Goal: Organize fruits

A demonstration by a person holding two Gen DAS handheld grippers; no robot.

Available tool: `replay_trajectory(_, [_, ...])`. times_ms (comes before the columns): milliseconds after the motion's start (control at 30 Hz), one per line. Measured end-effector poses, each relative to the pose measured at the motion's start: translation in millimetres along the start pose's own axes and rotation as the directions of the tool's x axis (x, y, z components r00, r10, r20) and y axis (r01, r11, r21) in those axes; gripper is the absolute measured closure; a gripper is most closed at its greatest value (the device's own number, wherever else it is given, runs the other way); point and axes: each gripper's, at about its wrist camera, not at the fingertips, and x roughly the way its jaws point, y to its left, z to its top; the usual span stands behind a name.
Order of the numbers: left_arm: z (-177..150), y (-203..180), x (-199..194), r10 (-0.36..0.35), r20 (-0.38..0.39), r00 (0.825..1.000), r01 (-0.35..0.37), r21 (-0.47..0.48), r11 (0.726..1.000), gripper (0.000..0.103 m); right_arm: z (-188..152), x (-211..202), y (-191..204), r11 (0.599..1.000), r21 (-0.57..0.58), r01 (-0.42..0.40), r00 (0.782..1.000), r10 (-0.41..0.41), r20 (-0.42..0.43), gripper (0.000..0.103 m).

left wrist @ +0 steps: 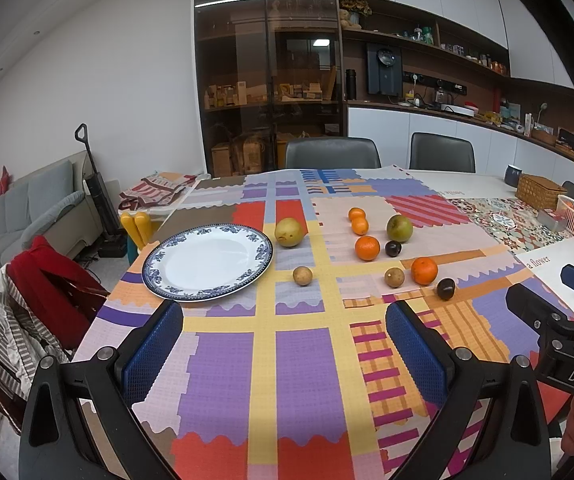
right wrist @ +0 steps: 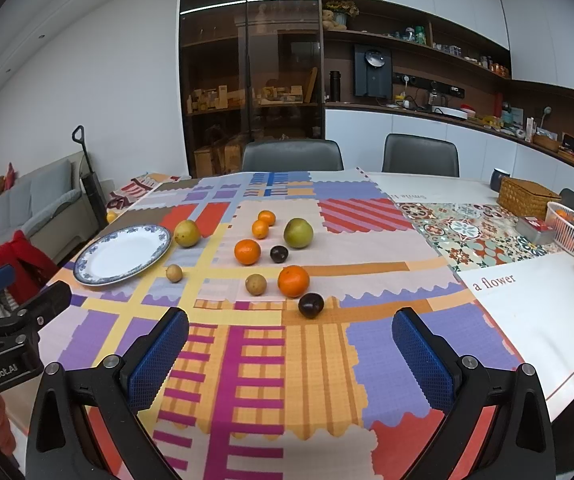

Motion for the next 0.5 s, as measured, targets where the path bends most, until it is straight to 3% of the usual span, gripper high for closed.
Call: replay_trajectory(500, [0.0,1.0,-0.1,0.002,0.001,1.0,-0.002,-0.001,1.0,0.0,-0.1,0.0,0.4,1.0,0.001,0.001,1.0,-0.001,0.0,0.0])
